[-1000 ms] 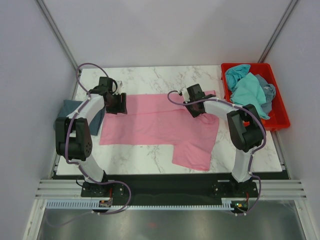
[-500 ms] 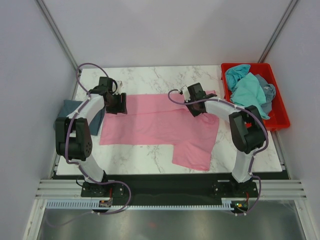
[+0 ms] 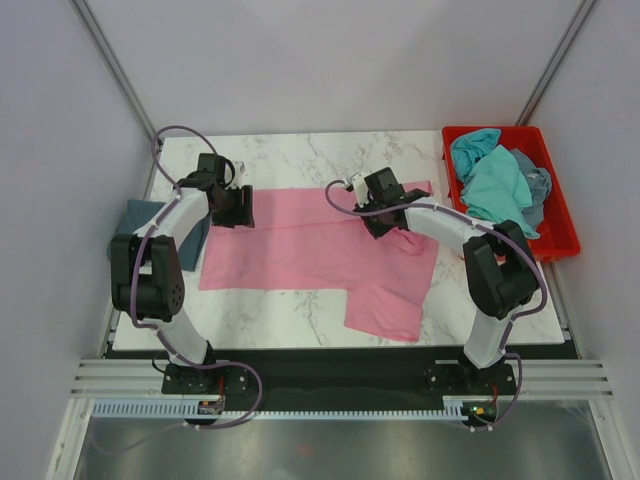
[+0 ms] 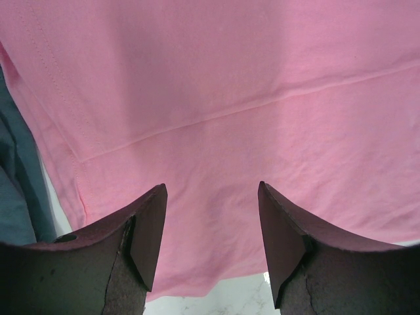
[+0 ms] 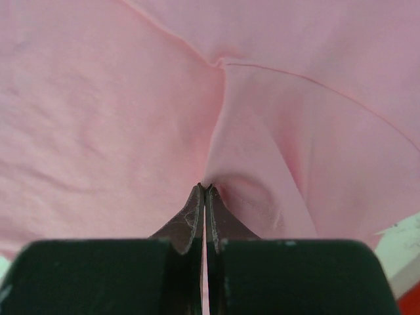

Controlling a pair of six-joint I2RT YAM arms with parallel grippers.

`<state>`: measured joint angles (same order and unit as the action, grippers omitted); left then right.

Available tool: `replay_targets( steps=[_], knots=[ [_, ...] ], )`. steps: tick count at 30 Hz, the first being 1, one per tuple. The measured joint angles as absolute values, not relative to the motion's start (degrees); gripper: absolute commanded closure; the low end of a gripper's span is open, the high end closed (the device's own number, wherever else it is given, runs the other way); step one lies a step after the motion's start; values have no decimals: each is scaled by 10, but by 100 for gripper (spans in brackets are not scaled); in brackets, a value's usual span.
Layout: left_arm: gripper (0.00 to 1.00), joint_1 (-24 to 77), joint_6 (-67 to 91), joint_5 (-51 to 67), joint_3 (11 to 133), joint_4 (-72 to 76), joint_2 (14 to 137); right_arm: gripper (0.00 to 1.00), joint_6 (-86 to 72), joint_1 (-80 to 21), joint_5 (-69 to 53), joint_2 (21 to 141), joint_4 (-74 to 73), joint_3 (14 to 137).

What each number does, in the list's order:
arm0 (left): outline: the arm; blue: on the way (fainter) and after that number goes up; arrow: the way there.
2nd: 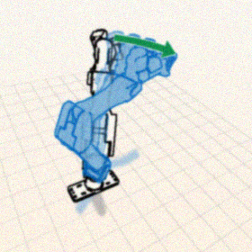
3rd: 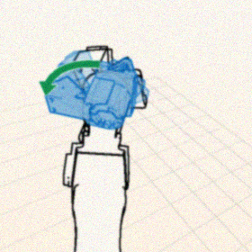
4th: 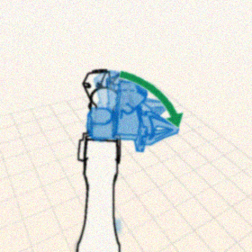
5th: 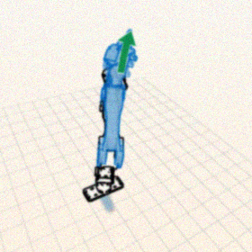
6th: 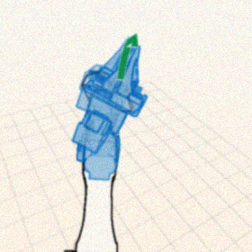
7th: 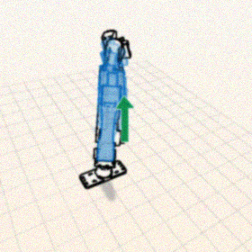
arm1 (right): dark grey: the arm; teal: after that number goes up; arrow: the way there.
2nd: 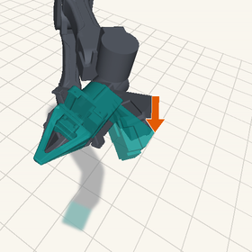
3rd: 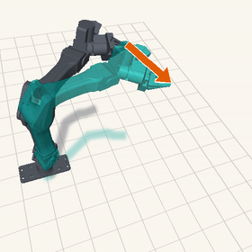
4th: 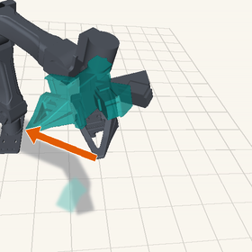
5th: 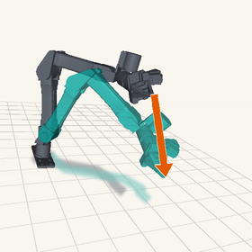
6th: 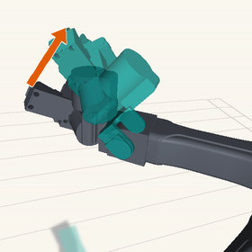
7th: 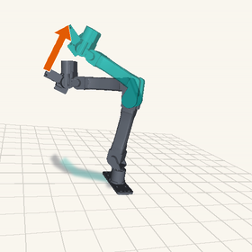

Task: Fold and stack the t-shirts
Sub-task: Fold the tshirt

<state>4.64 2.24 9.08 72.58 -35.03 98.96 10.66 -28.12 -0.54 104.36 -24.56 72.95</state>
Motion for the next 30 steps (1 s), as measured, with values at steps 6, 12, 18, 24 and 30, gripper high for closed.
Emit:
replay_targets(
  steps=[6,12,18,24,30],
  knots=[
    [34,46,22,91,726,-350,990,100,90,-300,-29,1044,-249,729],
    [34,46,22,91,726,-350,990,77,80,-314,-39,1044,-249,729],
    [33,46,22,91,726,-350,990,55,67,-317,-44,1030,-255,729],
    [13,46,20,84,729,-352,990,53,43,-269,-31,1003,-253,762],
    [12,46,17,60,798,-356,1019,54,25,-149,-17,1035,-229,810]
  ],
)
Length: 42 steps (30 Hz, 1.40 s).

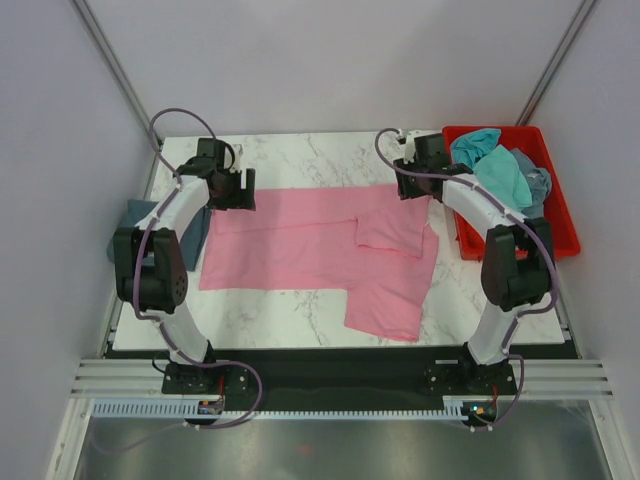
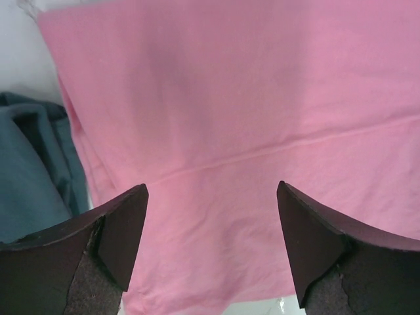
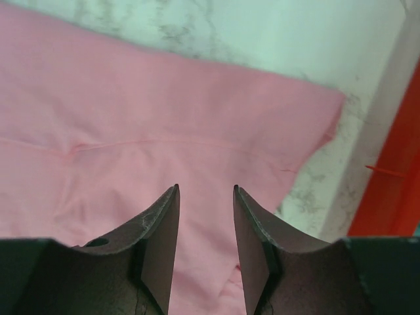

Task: Fold and stack the t-shirts
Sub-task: Fold the tshirt

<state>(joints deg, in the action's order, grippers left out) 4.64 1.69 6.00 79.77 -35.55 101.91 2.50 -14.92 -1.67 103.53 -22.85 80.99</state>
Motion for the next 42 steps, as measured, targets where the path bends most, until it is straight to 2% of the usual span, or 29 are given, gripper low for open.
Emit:
replay_targets(
  steps=[9,25,30,31,39,42],
  knots=[
    [12,46,-2,-15,882,-356,1098,53,23,-98,-10,1122,-225,822],
    [11,46,-44,-139,995,-350,1240,53,23,-51,-13,1189,-218,876],
    [24,45,-53,-152,999,-347,1268,51,23,-52,-16,1214,-219,891],
    [30,45,-54,-150,1000,-345,1271,51,23,-52,-16,1219,-218,895],
    [38,45,-57,-149,1009,-343,1279,50,23,-53,-3,1234,-217,903],
    [48,45,-57,-144,1009,-343,1279,54,23,-54,8,1235,-216,905]
  ],
)
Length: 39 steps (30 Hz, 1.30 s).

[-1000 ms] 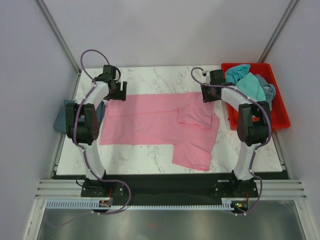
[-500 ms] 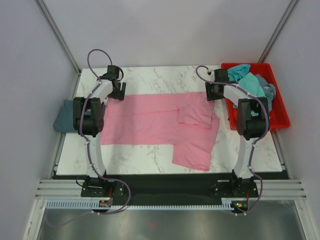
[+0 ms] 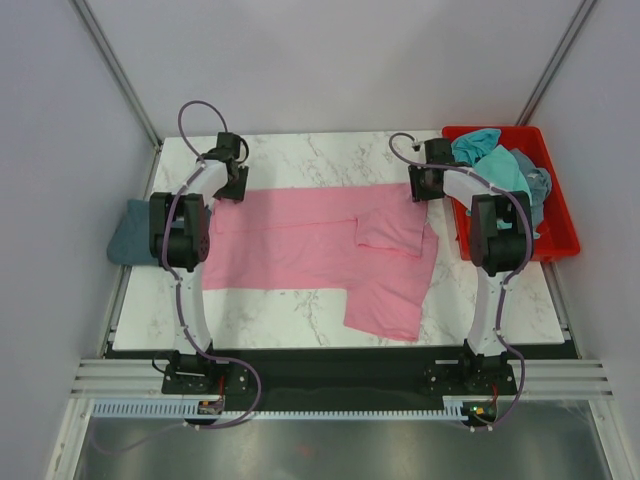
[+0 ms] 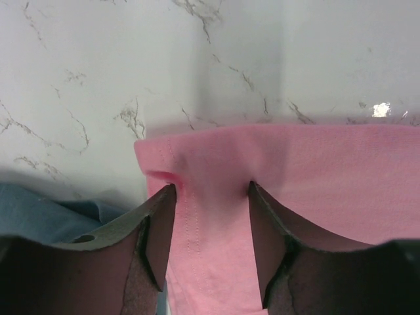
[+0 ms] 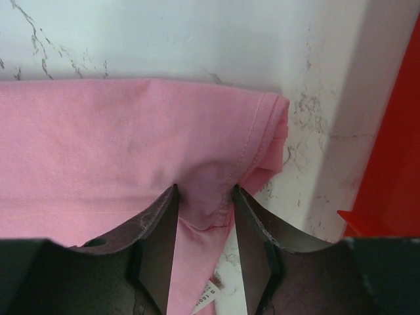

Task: Fold and stack the t-shirts
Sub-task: Fold the tshirt

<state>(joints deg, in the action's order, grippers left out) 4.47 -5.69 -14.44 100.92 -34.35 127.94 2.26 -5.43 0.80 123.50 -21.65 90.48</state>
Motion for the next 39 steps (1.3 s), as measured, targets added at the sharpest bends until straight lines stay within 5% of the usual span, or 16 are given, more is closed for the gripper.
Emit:
replay_targets(
  steps=[10,12,26,27,31,34,39],
  knots=[
    [98,43,-57,-115,1032,-344,1299,94,28,-62,29,1260,-217,939],
    [98,43,-58,-114,1036,-344,1303,100,30,-63,35,1265,-217,948],
    [97,43,-77,-123,1185,-350,1396,100,44,-63,65,1338,-207,1053],
    [95,43,-79,-126,1196,-350,1402,100,44,-63,65,1344,-204,1062],
    [26,45,-96,-152,1209,-349,1408,60,50,-64,72,1355,-202,1079],
    [22,47,-91,-172,1187,-351,1379,43,66,-64,93,1348,-203,1078],
    [14,58,-86,-185,1112,-371,1246,35,93,-64,83,1252,-201,1015]
  ],
)
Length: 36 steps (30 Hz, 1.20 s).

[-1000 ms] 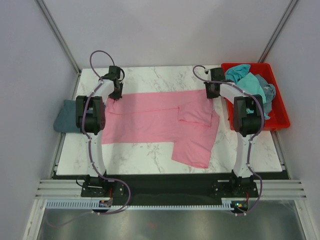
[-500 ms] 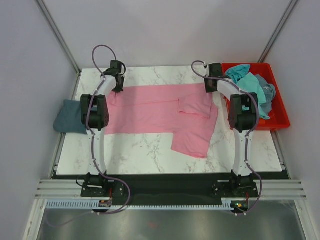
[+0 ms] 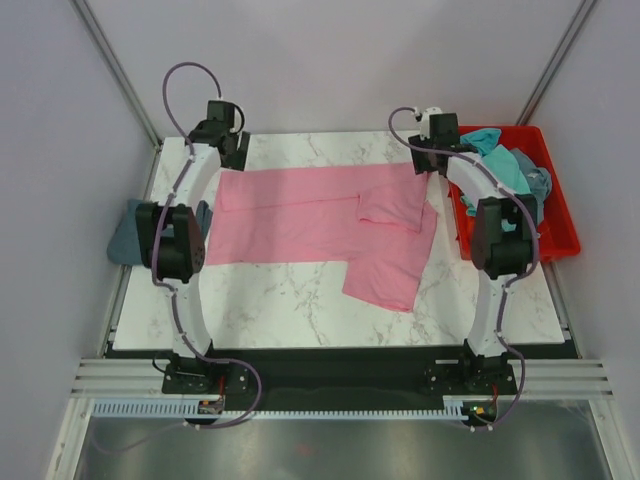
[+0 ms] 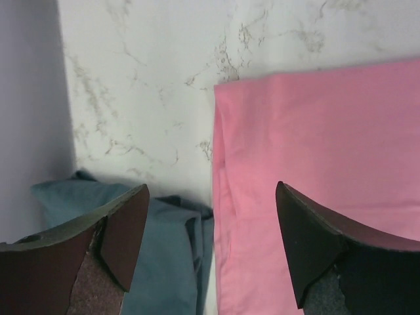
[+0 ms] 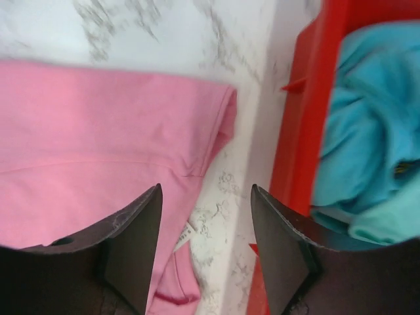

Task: Fold and stack the t-shirts
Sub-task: Fold the tshirt

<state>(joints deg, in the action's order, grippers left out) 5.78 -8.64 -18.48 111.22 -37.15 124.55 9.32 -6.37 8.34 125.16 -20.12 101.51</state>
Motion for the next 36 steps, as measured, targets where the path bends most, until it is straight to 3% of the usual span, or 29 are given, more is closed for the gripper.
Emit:
replay_targets(
  steps=[9,16,24,28,36],
  knots=[
    [21,85,-74,-133,955,-364,996,48,225,-63,-103,986,-208,833],
    [20,94,-71,-71,769,-379,975,50,443,-91,-208,883,-361,604],
    [20,100,-71,-75,723,-371,940,50,594,-153,-244,698,-460,493],
    [20,99,-71,-79,723,-359,910,50,613,-196,-253,660,-475,464],
    [20,93,-71,-84,723,-354,900,50,617,-253,-254,697,-489,439]
  ],
)
